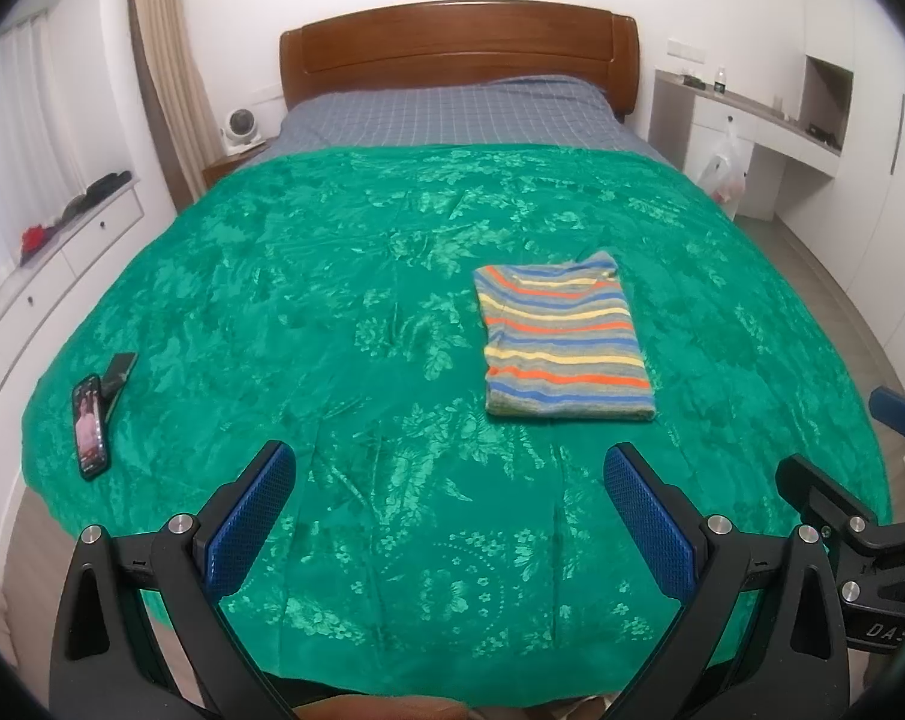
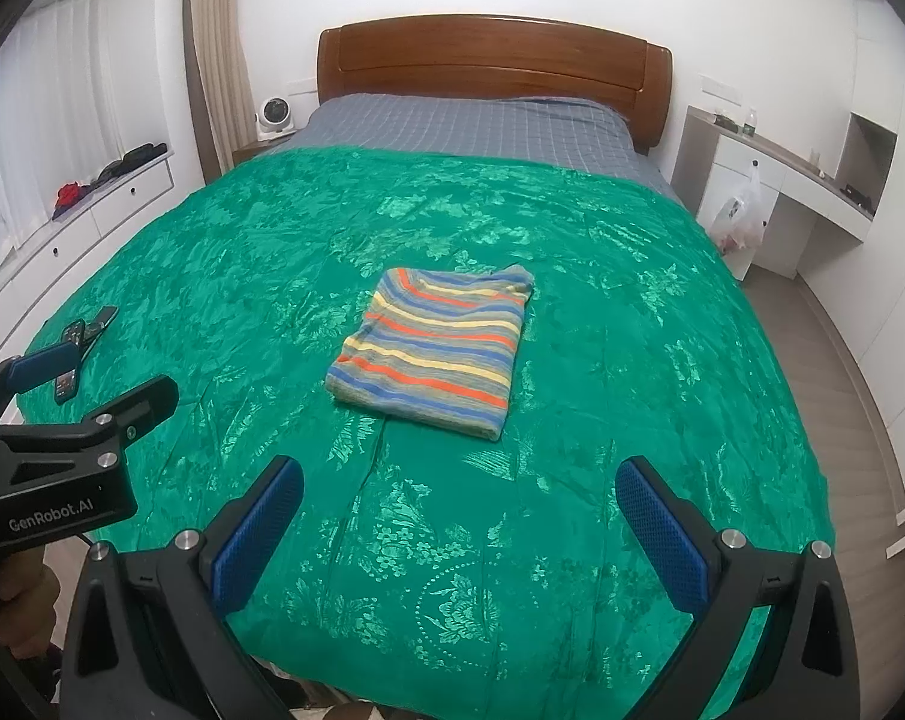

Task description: Fold small clothes

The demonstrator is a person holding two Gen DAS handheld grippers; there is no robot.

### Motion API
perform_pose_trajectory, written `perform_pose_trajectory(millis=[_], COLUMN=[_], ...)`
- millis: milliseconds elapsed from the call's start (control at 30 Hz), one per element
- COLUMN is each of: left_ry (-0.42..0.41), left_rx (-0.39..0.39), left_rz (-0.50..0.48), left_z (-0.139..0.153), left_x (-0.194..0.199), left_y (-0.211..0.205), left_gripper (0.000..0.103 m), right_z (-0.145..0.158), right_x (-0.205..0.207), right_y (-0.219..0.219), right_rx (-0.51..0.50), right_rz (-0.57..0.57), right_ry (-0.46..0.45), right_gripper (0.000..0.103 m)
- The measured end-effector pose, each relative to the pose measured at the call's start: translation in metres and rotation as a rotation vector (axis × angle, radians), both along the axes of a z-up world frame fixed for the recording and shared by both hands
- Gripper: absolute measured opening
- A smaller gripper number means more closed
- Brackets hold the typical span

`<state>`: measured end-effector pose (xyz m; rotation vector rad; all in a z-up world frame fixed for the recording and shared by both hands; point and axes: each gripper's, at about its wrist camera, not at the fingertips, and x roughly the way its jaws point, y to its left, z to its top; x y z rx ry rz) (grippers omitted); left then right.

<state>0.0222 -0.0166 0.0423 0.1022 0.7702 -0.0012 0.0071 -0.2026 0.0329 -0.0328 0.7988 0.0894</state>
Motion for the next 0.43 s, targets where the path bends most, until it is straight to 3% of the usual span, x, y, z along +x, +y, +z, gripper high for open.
perform_pose_trajectory(millis=[433], left_ry=[-0.025], left_rx=[0.011], left_rz=[0.032], left_z=[-0.0003], left_x=[-0.0028], left_y=[-0.0027], left_gripper=[0.103], right_z=[0.0011], right_x=[0.0001], right_y=[0.0026], right_rx=[-0.004], right_rz=[0.007], right_ry=[0.004], right_gripper=[0.103])
